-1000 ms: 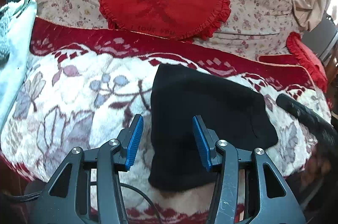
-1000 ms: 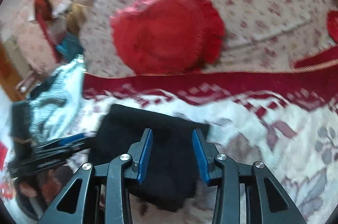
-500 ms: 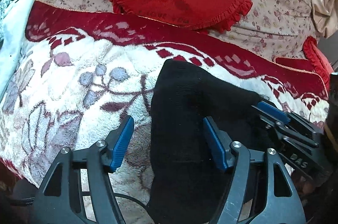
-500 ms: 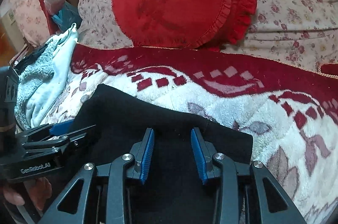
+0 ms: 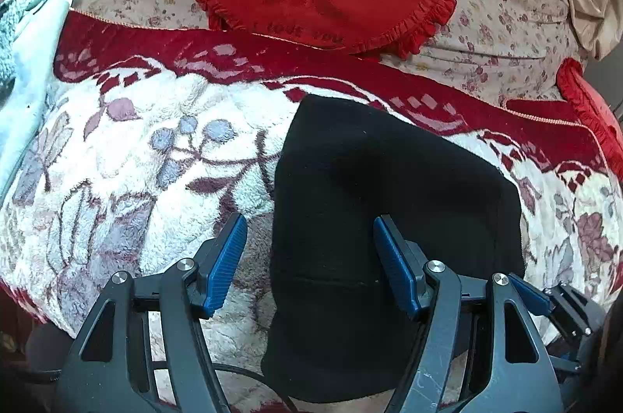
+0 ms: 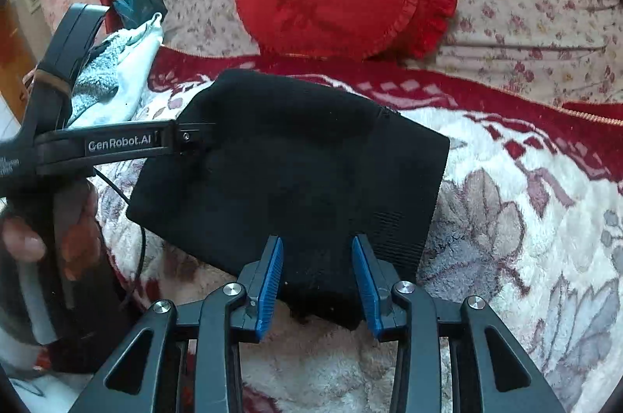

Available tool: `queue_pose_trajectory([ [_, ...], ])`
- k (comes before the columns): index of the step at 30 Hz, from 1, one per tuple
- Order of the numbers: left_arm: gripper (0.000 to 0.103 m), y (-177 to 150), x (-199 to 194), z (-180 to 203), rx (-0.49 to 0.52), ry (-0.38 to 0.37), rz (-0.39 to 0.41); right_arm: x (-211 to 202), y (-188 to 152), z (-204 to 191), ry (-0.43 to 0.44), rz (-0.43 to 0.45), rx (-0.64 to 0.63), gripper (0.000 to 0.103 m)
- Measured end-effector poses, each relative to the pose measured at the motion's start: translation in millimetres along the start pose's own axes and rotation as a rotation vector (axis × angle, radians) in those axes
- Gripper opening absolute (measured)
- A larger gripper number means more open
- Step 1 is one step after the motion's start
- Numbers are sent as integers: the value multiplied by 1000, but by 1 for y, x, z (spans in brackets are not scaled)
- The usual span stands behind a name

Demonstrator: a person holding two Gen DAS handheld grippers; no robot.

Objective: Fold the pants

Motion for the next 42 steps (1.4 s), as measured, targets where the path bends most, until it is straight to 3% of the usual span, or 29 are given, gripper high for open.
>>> queue_pose_trajectory([
  [3, 68, -3, -7, 0, 8, -15, -22, -8, 4, 0, 11, -10, 1, 35],
  [8, 68, -4, -24, -10, -15, -34, -10, -27, 4, 34, 45, 71, 162, 43],
  [12, 68, -3, -30, -13, -11, -16, 11, -25, -1, 53, 37, 52, 249, 43],
  [21, 68, -10, -32, -12, 9, -37, -13, -27, 14, 43, 30, 66, 204, 46],
  [26, 68, -23, -30, -21, -11, -87, -67, -12, 9, 47, 14, 10, 217, 47],
  [29, 71, -35, -19, -21, 23, -51, -74, -3, 3, 47, 16, -21, 218, 48],
  [33, 81, -37, -10, -28, -34, -68, -85, 3, -5, 47, 41, -22, 237, 48],
  [42, 82, -35, -17, -26, -9, -54, -75, -12, 1, 43, 36, 10, 213, 49],
])
Point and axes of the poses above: each gripper's, at about its wrist camera, not at the fingertips, and x roughly the way its jaws point, z to its right, y to its top, the point moved 2 cm from there along x, roughly the way its jaws point, and after that the axes turned 9 degrees about -x, right-handed, at the moved point
